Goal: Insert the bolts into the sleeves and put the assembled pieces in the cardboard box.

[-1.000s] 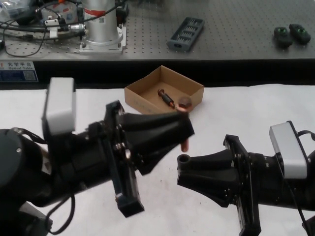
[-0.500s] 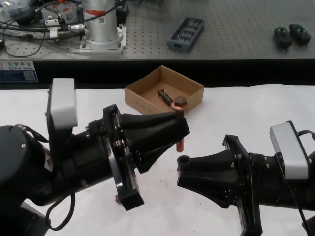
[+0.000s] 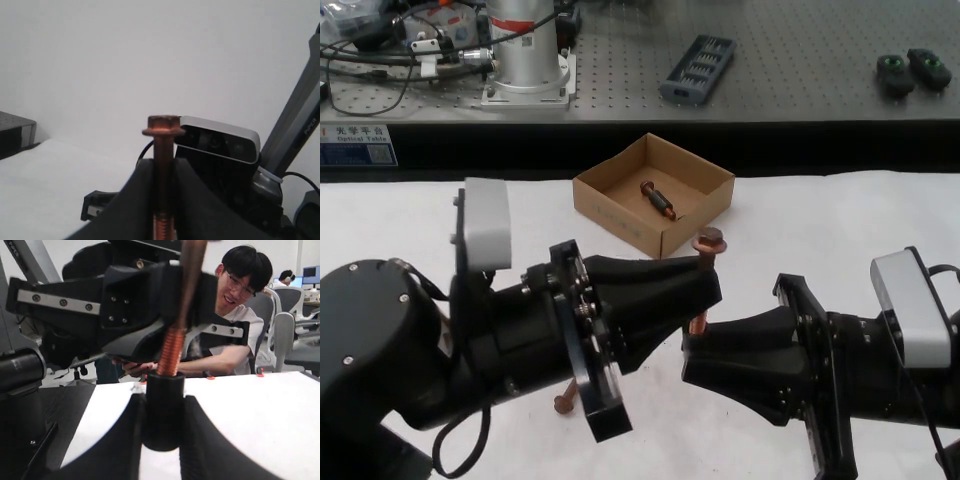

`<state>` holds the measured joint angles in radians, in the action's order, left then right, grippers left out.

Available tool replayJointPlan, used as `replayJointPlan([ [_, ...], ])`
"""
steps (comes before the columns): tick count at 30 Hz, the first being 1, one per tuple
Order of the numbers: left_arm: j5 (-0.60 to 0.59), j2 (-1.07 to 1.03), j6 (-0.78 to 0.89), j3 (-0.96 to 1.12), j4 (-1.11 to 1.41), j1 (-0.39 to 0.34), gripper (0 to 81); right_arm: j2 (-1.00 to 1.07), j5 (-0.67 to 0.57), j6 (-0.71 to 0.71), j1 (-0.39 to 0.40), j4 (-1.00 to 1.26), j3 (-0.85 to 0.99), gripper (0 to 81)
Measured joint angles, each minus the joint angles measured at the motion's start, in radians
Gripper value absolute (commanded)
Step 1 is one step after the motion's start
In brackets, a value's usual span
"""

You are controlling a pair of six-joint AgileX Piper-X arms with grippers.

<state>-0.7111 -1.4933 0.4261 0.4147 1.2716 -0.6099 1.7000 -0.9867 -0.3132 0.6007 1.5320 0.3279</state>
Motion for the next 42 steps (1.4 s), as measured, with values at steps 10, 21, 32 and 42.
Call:
replayJointPlan([
  [10, 0.036, -0.006, -0.007, 0.000, -0.034, -0.039, 0.6, 0.000, -0.007, -0.016, 0.000, -0.001, 0.000, 5.8],
  [21, 0.058, -0.006, -0.063, -0.032, -0.017, -0.043, 0.6, 0.000, -0.015, -0.023, 0.000, -0.015, 0.000, 5.8],
  [32, 0.074, -0.006, -0.125, -0.056, -0.003, -0.045, 0.6, 0.000, -0.008, -0.023, 0.002, -0.024, 0.000, 5.8],
  [42, 0.089, -0.006, -0.157, -0.079, -0.016, -0.045, 0.6, 0.000, 0.009, -0.023, 0.002, -0.021, 0.000, 5.8],
])
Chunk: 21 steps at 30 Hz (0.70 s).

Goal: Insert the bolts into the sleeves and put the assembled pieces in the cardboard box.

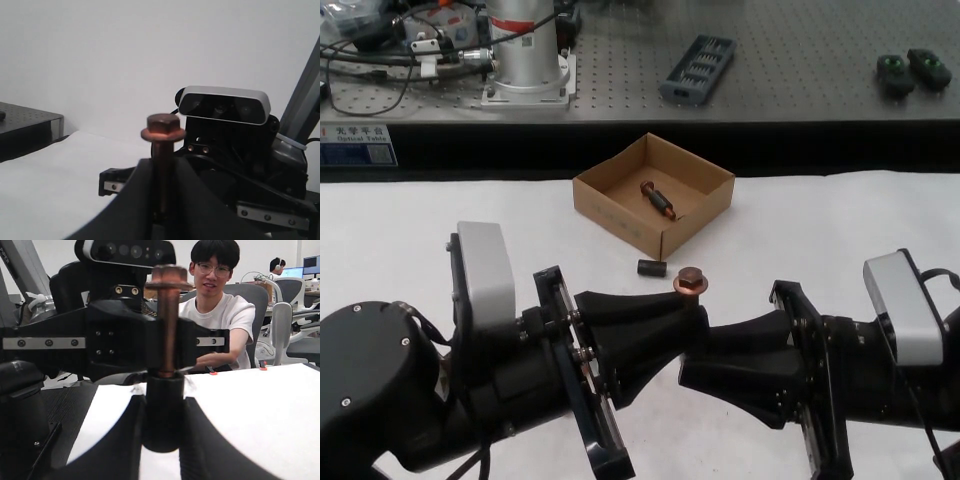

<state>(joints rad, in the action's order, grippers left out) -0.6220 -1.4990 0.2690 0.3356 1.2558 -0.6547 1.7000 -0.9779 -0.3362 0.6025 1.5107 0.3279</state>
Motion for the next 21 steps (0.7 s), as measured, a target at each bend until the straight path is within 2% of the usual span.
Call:
replayJointPlan([
  [13, 0.003, 0.000, -0.026, 0.000, -0.040, 0.000, 0.8, 0.000, 0.008, 0.004, 0.000, -0.017, 0.000, 5.8],
  [15, 0.003, 0.000, -0.029, 0.000, -0.040, 0.000, 6.3, 0.000, 0.008, 0.007, 0.000, -0.017, 0.000, 5.8],
  [20, 0.008, 0.000, -0.046, 0.000, -0.040, 0.000, 36.1, 0.000, 0.009, 0.007, 0.000, -0.018, 0.000, 5.8],
  [21, 0.014, 0.000, -0.049, 0.000, -0.042, 0.002, 38.8, 0.000, 0.009, 0.007, 0.000, -0.018, -0.002, 5.8],
])
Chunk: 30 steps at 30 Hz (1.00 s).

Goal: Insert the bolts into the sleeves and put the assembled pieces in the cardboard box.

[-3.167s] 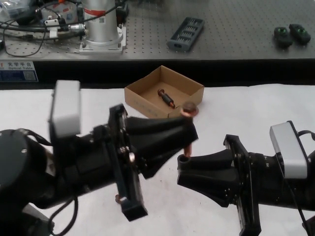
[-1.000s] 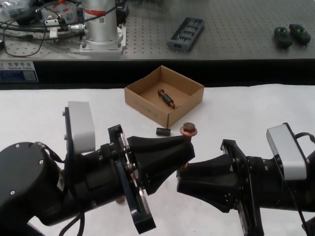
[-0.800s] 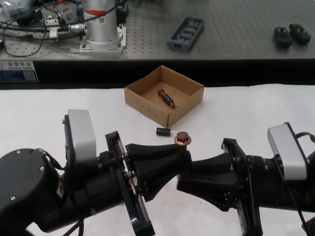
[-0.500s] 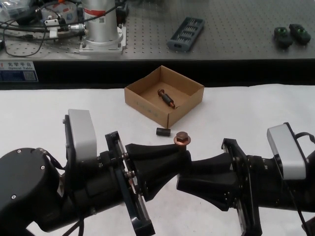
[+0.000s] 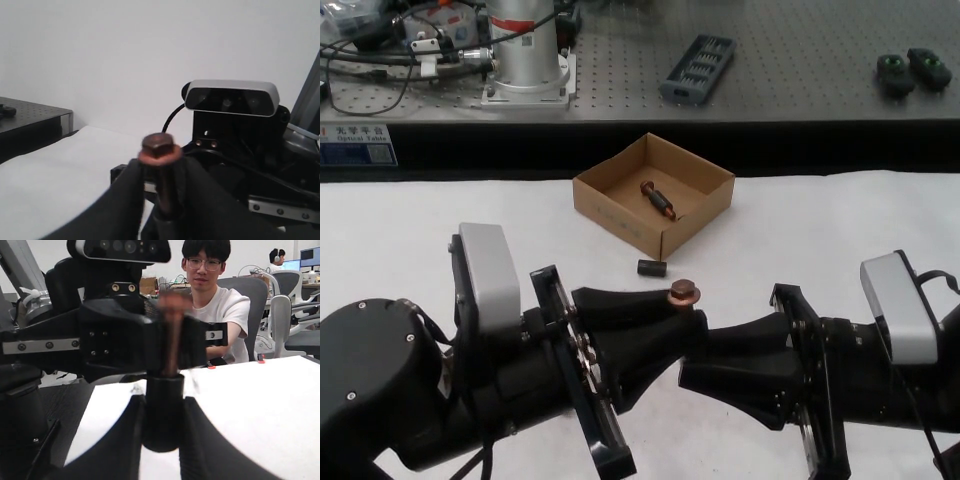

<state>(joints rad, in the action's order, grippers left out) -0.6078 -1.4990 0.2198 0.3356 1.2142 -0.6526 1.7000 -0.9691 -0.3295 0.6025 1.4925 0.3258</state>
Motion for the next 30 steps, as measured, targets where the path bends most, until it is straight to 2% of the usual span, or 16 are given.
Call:
replayJointPlan([
  [9, -0.017, -0.002, -0.011, -0.012, -0.025, 0.003, 37.7, 0.000, 0.010, 0.000, 0.000, 0.019, 0.000, 5.8],
  [16, -0.015, -0.001, -0.011, -0.014, 0.109, 0.003, 37.7, 0.000, 0.010, 0.002, 0.000, 0.024, 0.000, 5.8],
  [21, -0.002, 0.079, -0.002, -0.023, 0.159, 0.003, 37.0, 0.000, 0.010, 0.002, 0.000, 0.024, 0.000, 5.8],
  [24, 0.022, 0.119, -0.011, -0.049, 0.159, 0.003, 29.6, 0.000, 0.010, 0.002, 0.000, 0.024, 0.000, 5.8],
  [27, 0.067, 0.163, -0.032, -0.091, 0.159, 0.003, 16.2, 0.000, 0.012, 0.002, -0.004, 0.024, 0.000, 5.8],
  [28, 0.102, 0.181, -0.041, -0.112, 0.159, 0.003, 9.2, -0.002, 0.015, -0.001, -0.013, 0.024, 0.000, 5.8],
  [30, 0.202, 0.243, -0.053, -0.185, 0.159, 0.003, 1.0, -0.045, 0.011, -0.029, -0.025, 0.016, 0.000, 5.8],
])
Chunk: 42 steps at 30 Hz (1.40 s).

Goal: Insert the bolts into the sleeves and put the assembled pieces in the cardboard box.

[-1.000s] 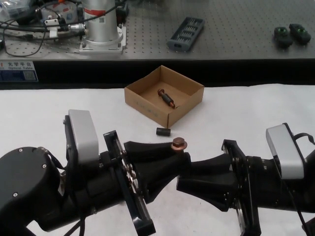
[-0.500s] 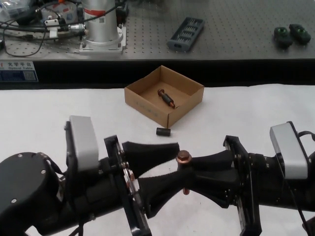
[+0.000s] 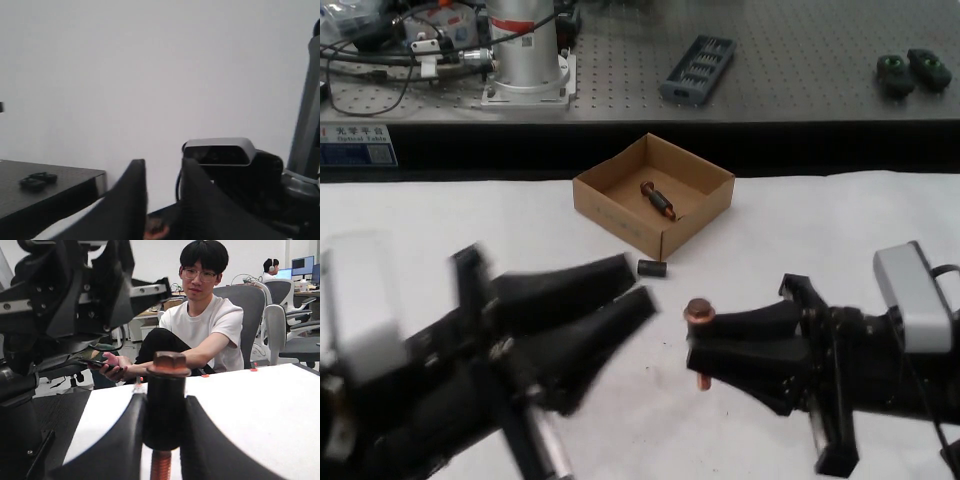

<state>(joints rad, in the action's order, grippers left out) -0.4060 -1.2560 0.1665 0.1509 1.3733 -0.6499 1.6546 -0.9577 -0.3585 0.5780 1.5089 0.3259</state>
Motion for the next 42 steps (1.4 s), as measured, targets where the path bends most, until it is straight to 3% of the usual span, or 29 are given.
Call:
replayJointPlan([
  [6, 0.105, 0.125, -0.001, -0.100, -0.099, 0.000, 0.6, -0.237, 0.007, -0.092, -0.002, -0.083, 0.000, 5.8],
  [11, 0.215, 0.252, -0.001, -0.109, -0.401, 0.000, 0.6, -0.487, 0.210, -0.046, -0.002, -0.501, 0.001, 5.8],
  [15, 0.322, 0.357, 0.006, -0.050, -0.705, 0.000, 0.6, -0.558, 0.321, 0.002, -0.004, -0.744, 0.040, 5.8],
  [21, 0.361, 0.415, 0.006, 0.078, -1.111, 0.000, 0.6, -0.614, 0.451, 0.084, -0.004, -1.160, 0.222, 5.8],
  [23, 0.361, 0.415, 0.006, 0.091, -1.177, 0.000, 0.6, -0.614, 0.562, 0.115, -0.004, -1.260, 0.286, 5.8],
  [28, 0.361, 0.415, 0.012, 0.091, -1.239, 0.000, 0.6, -0.534, 0.697, 0.176, -0.004, -1.520, 0.518, 5.8],
  [42, 0.406, 0.415, 0.060, 0.091, -1.243, 0.000, 0.6, -0.024, 0.756, 0.237, -0.046, -1.985, 1.091, 5.8],
])
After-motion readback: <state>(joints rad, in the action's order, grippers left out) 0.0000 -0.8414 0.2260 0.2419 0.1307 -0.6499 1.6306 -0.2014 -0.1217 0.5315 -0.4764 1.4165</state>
